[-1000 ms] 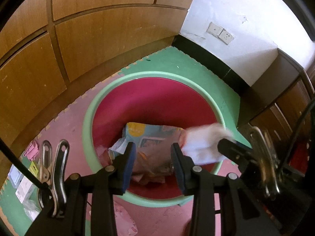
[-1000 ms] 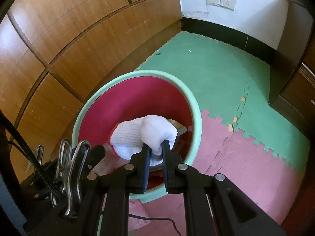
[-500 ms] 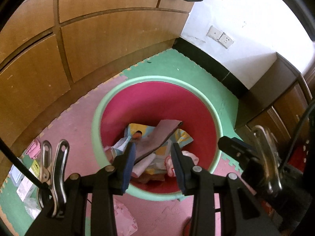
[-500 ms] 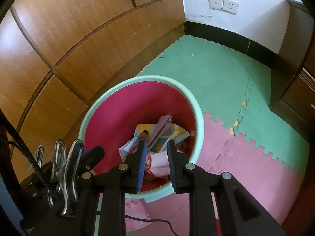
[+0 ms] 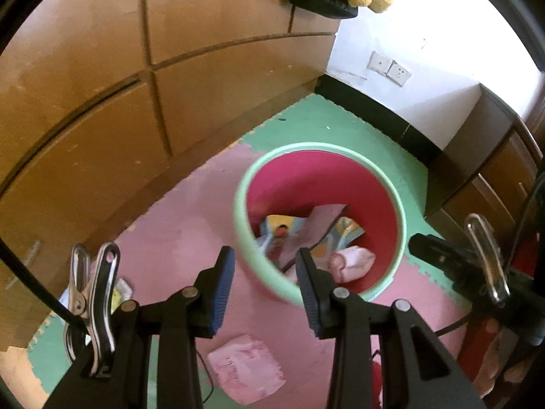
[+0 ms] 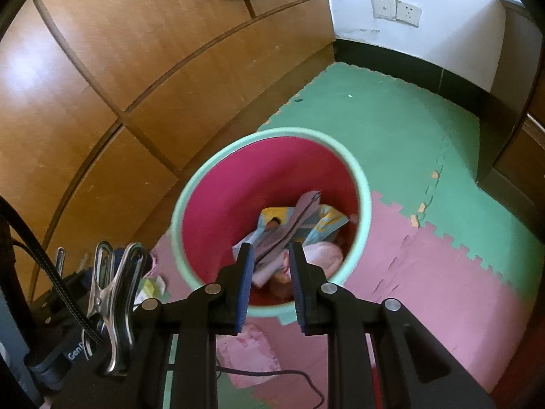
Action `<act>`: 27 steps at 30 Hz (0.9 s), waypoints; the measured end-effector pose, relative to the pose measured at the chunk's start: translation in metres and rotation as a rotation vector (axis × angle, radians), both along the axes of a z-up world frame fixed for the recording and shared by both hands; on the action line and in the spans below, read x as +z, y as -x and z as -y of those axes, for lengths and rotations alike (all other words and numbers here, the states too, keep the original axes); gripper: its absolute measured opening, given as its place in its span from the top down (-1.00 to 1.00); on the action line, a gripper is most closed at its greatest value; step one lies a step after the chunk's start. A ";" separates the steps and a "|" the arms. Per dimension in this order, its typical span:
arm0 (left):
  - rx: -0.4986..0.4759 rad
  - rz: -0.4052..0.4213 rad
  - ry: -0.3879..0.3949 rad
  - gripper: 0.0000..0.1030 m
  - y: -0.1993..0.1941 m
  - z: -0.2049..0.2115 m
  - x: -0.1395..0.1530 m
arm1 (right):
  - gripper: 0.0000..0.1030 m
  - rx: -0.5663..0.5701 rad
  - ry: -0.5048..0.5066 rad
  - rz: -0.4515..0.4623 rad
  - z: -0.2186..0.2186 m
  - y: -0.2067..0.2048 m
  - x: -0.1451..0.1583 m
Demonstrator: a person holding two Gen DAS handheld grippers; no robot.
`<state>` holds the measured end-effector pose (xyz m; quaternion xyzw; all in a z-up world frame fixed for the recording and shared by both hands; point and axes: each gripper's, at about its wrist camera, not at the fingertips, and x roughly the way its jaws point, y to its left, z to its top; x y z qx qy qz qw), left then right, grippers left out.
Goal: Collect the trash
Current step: 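Move both grippers away from the bucket toward the pink printed bag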
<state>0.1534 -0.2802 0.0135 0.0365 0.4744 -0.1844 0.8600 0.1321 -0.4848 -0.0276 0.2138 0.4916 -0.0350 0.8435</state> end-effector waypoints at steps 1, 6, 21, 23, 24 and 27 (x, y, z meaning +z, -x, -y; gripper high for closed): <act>0.006 0.002 -0.005 0.26 0.002 -0.006 0.001 | 0.57 0.002 -0.002 0.000 -0.002 0.002 0.001; 0.055 -0.001 -0.021 0.26 0.008 -0.040 0.004 | 0.57 -0.014 -0.018 -0.001 -0.015 0.015 0.001; 0.163 -0.068 -0.083 0.26 0.033 -0.117 -0.030 | 0.57 0.121 0.009 -0.020 -0.079 0.053 -0.023; 0.168 -0.080 -0.095 0.26 0.036 -0.125 -0.039 | 0.57 0.140 0.007 -0.046 -0.087 0.059 -0.036; 0.169 -0.084 -0.102 0.26 0.038 -0.128 -0.043 | 0.57 0.151 0.012 -0.060 -0.091 0.061 -0.042; 0.157 -0.096 -0.132 0.26 0.042 -0.134 -0.055 | 0.57 0.182 0.035 -0.090 -0.104 0.068 -0.058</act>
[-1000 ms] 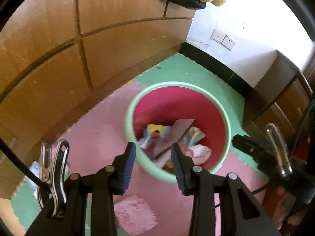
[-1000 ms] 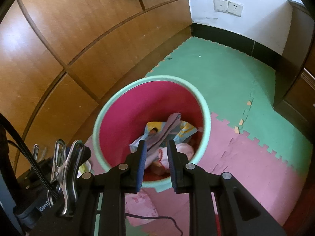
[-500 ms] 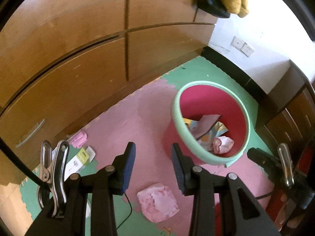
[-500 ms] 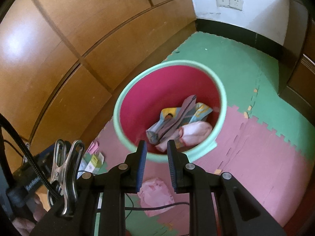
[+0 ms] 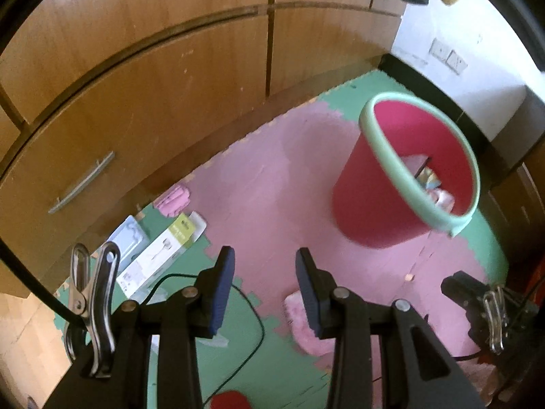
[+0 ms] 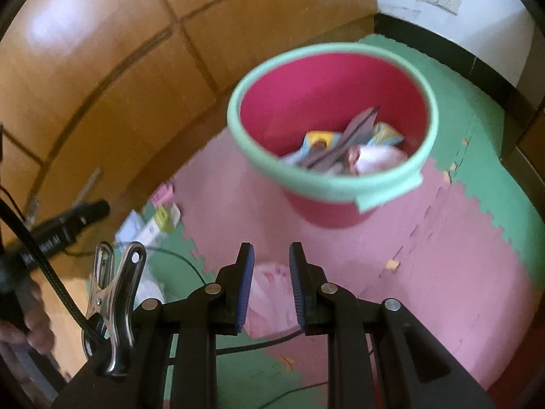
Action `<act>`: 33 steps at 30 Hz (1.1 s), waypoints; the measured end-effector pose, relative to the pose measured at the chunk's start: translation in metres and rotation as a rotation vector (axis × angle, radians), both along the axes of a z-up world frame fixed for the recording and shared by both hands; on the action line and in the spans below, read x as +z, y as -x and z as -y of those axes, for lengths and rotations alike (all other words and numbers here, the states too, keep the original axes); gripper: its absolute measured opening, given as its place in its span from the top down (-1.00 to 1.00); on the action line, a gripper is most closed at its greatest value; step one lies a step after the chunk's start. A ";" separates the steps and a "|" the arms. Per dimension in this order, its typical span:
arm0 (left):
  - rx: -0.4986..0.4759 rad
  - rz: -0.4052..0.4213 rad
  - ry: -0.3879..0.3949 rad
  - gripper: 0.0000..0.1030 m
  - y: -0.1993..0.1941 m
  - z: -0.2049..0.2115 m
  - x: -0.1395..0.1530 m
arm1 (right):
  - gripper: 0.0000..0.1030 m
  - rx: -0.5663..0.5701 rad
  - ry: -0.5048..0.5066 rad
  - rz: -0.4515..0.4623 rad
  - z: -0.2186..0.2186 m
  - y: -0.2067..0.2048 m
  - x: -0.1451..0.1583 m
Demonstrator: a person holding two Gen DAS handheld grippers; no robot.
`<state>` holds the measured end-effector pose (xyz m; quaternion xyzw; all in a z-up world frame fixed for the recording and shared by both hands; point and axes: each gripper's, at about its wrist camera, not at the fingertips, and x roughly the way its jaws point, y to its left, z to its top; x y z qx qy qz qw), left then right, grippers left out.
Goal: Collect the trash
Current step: 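Move both grippers away from the bucket toward the pink printed bag, then lower both grippers onto the pink printed plastic bag and close them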
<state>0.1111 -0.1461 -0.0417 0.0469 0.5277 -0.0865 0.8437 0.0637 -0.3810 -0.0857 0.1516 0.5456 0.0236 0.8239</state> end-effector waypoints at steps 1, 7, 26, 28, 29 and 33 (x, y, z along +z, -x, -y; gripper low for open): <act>-0.006 -0.006 -0.010 0.26 0.001 -0.001 -0.005 | 0.57 0.008 0.001 -0.008 -0.003 0.001 -0.004; -0.028 -0.056 -0.038 0.26 0.005 -0.003 -0.033 | 0.57 0.042 0.006 -0.057 -0.017 0.010 -0.032; -0.063 -0.238 -0.055 0.26 0.004 0.019 -0.128 | 0.49 0.044 -0.002 -0.226 -0.031 0.016 -0.117; -0.056 -0.270 -0.050 0.25 0.003 0.021 -0.142 | 0.49 0.044 0.000 -0.247 -0.032 0.017 -0.126; -0.052 -0.288 -0.047 0.23 0.002 0.022 -0.150 | 0.49 0.042 0.001 -0.260 -0.032 0.018 -0.131; -0.039 -0.346 -0.036 0.15 0.001 0.026 -0.175 | 0.49 0.034 -0.005 -0.308 -0.032 0.020 -0.151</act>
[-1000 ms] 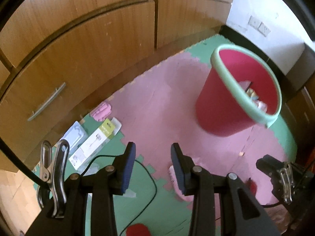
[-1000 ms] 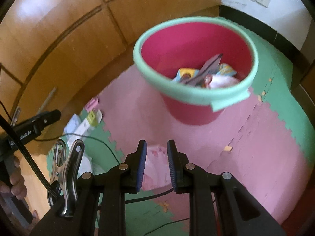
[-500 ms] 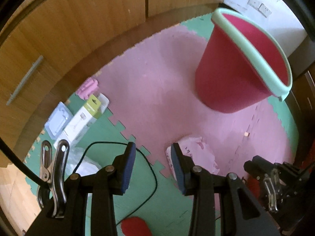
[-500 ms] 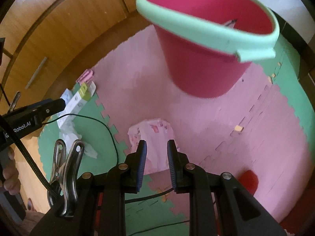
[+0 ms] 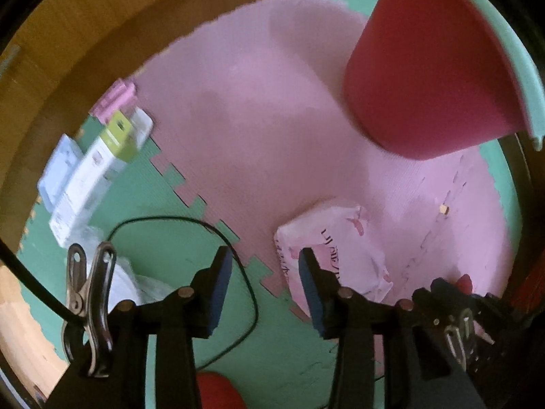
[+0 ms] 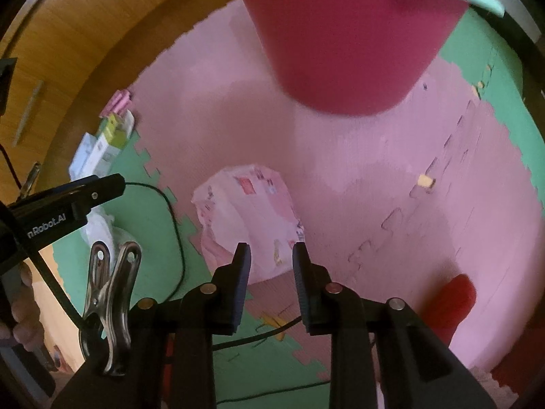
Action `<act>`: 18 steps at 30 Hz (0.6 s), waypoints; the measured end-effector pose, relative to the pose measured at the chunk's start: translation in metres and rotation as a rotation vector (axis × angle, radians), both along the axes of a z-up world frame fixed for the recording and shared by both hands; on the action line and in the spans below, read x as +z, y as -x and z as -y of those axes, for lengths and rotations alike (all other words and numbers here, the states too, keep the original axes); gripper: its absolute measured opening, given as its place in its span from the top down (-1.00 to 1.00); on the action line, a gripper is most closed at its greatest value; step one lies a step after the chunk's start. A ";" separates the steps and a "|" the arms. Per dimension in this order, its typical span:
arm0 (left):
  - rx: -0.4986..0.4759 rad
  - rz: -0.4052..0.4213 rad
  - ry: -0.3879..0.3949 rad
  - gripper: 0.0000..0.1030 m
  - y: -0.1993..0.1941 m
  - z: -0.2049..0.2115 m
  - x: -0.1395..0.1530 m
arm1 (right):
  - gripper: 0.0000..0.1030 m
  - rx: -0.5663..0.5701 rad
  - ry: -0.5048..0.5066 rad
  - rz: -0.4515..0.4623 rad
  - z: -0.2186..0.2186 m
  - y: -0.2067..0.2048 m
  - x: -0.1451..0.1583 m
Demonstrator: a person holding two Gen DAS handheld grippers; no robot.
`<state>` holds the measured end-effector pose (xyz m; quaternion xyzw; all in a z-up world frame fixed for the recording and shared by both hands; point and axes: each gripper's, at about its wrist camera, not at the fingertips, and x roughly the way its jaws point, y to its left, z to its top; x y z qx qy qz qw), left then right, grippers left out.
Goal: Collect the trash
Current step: 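Lower both grippers onto the pink printed plastic bag and close them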
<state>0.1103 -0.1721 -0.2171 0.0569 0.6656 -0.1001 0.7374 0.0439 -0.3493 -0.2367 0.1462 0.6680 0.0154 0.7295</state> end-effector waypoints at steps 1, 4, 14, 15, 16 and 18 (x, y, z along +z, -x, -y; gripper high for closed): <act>0.001 -0.019 0.004 0.13 0.000 0.002 -0.007 | 0.49 -0.002 -0.001 -0.013 0.000 0.000 -0.005; 0.011 -0.051 0.014 0.08 -0.001 0.006 -0.022 | 0.48 -0.009 0.001 -0.046 0.000 0.001 -0.021; 0.054 -0.126 0.011 0.04 -0.001 0.018 -0.076 | 0.49 -0.050 -0.014 -0.120 0.000 0.002 -0.060; 0.065 -0.134 0.011 0.04 -0.001 0.018 -0.082 | 0.48 -0.053 -0.016 -0.126 -0.001 0.002 -0.063; 0.074 -0.141 0.012 0.04 -0.001 0.018 -0.086 | 0.48 -0.055 -0.017 -0.135 -0.002 0.002 -0.068; 0.086 -0.151 0.018 0.04 -0.002 0.019 -0.094 | 0.48 -0.057 -0.017 -0.147 -0.003 0.002 -0.076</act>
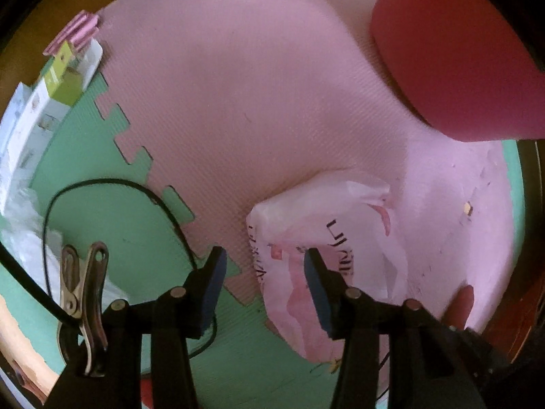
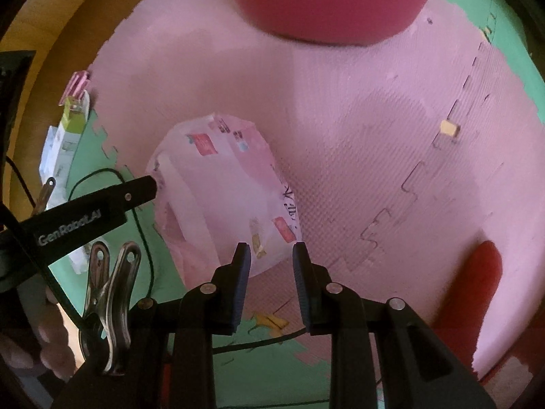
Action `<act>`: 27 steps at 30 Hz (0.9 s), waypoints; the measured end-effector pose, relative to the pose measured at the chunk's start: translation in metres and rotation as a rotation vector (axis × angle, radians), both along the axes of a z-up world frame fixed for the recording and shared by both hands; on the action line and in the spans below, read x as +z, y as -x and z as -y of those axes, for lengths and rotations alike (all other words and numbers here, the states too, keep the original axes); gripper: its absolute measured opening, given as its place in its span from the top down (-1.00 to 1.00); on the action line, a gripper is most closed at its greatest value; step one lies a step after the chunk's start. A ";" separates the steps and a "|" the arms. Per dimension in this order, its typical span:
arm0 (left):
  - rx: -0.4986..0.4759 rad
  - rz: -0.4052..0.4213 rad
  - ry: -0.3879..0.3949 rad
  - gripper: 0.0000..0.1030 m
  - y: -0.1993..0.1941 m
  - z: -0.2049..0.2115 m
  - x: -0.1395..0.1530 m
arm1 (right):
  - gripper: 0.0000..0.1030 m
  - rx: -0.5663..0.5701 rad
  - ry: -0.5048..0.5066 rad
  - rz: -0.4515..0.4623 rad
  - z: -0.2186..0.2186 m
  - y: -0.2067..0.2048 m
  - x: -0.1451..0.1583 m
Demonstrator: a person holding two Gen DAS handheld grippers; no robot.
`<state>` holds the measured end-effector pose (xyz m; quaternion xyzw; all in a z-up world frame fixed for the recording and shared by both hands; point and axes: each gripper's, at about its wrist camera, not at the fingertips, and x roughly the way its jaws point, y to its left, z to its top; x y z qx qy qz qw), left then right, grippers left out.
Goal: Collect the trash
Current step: 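Lower both grippers onto the pink printed plastic bag and close them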
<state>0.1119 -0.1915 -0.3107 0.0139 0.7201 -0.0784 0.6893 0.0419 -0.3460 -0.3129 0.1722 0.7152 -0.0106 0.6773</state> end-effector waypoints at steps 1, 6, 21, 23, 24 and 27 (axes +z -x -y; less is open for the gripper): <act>0.003 -0.002 0.004 0.02 0.000 0.001 -0.003 | 0.48 -0.001 0.001 -0.004 -0.001 -0.001 -0.003; 0.027 -0.013 0.031 -0.04 0.000 0.003 -0.017 | 0.48 -0.023 0.002 -0.001 -0.002 -0.003 -0.016; 0.103 0.001 0.031 -0.24 0.006 0.007 -0.033 | 0.39 -0.087 -0.034 -0.031 0.010 0.001 -0.050; 0.115 0.009 0.028 -0.22 0.008 0.011 -0.032 | 0.39 -0.087 -0.033 -0.018 0.013 0.001 -0.049; 0.121 0.012 0.026 -0.21 0.009 0.012 -0.032 | 0.39 -0.088 -0.029 -0.019 0.014 0.000 -0.049; 0.108 0.023 -0.010 0.01 0.012 0.016 -0.030 | 0.39 -0.078 -0.025 -0.021 0.015 -0.001 -0.047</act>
